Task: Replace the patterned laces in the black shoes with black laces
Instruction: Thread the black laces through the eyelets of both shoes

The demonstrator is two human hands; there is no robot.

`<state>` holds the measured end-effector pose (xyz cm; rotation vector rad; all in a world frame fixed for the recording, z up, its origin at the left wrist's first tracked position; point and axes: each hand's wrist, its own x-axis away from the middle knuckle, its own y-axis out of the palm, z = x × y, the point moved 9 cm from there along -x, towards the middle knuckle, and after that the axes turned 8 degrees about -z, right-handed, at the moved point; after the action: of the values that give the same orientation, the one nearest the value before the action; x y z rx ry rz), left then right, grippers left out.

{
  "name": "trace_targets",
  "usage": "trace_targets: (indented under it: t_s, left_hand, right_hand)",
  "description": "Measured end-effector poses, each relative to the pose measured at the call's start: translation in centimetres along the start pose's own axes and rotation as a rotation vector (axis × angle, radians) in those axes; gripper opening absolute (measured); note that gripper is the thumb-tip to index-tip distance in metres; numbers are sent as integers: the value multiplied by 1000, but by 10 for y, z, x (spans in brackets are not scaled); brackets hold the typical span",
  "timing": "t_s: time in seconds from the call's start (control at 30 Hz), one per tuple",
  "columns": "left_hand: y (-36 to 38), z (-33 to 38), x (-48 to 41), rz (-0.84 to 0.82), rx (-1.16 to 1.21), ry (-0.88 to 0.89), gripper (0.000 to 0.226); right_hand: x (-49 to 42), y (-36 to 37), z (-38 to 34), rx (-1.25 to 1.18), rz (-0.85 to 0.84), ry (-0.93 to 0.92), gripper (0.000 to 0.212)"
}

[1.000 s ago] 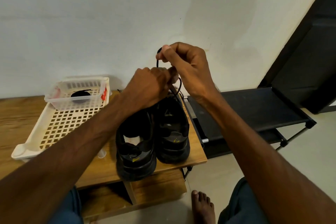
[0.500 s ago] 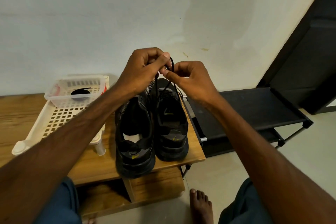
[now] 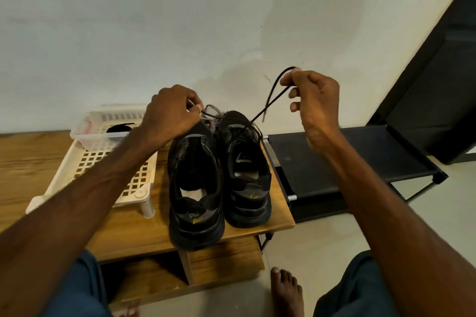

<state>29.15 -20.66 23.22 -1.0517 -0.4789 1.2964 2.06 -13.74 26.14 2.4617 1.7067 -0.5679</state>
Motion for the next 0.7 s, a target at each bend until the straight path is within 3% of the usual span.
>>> trace_targets:
  t_s: [0.1, 0.2, 0.33, 0.47, 0.6, 0.7]
  left_hand:
    - [10, -5, 3, -93, -115, -57, 15]
    - [16, 2, 5, -130, -200, -57, 16]
    - [29, 35, 6, -118, -169, 145, 28]
    - [57, 57, 4, -257, -132, 284, 34]
    - [74, 53, -2, -366, -125, 266, 31]
    - [74, 52, -4, -362, -116, 279, 24]
  right_hand:
    - [-1, -13, 4, -88, 96, 63, 20]
    - [-2, 3, 18, 95, -77, 150, 17]
    - [5, 27, 41, 500, -306, 221, 21]
    - [10, 37, 64, 661, -444, 351, 17]
    - [9, 41, 64, 775, -467, 309, 29]
    - [11, 55, 53, 755, -542, 162, 54]
